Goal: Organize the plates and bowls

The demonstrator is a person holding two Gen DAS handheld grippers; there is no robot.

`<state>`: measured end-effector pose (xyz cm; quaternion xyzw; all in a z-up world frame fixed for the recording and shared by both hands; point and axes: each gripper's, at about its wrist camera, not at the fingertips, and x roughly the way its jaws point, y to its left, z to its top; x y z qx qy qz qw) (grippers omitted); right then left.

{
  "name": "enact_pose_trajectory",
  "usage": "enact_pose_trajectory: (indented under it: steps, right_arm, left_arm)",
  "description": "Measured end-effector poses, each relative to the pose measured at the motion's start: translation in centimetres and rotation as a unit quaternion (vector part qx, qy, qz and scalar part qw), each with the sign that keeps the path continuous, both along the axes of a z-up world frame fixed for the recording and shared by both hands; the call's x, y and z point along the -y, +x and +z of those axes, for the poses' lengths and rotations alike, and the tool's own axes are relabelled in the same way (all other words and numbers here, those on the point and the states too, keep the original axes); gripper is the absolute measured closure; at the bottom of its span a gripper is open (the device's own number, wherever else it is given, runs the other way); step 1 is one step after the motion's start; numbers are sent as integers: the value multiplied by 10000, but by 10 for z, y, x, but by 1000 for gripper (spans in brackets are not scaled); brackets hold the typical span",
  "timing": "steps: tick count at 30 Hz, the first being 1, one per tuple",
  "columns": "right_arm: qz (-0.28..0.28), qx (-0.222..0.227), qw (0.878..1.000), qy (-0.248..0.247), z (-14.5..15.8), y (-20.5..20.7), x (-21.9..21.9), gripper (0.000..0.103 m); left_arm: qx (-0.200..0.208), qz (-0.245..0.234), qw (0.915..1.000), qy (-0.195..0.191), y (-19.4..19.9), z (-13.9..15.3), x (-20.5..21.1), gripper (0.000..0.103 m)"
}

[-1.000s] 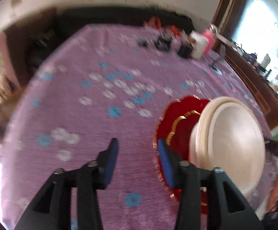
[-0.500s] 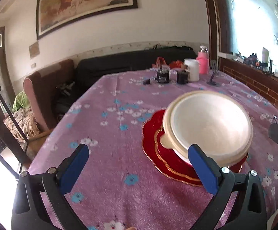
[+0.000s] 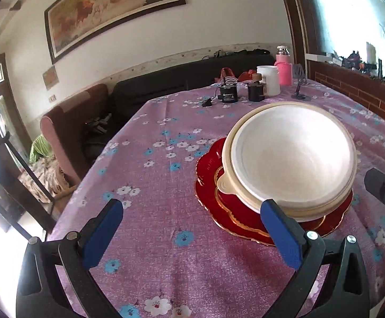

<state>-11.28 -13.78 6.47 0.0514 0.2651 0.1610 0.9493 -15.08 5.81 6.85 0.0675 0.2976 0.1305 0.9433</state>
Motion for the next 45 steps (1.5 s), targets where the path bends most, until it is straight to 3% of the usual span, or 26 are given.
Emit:
enact_pose_trajectory:
  steps: [5, 11, 20, 45]
  right_arm:
    - [13, -31, 10000, 19, 1, 0, -2, 1]
    - [22, -42, 10000, 53, 2, -5, -3, 1]
    - [120, -72, 9999, 38, 0, -13, -10, 1]
    - [105, -71, 9999, 63, 2, -19, -9, 1]
  left_arm:
    - [-54, -305, 9989, -362, -2, 4, -4, 0]
    - [-184, -275, 9980, -531, -3, 1, -8, 0]
    - [-234, -258, 9984, -445, -11, -2, -4, 0]
    - [-499, -342, 9960, -655, -8, -9, -9, 0]
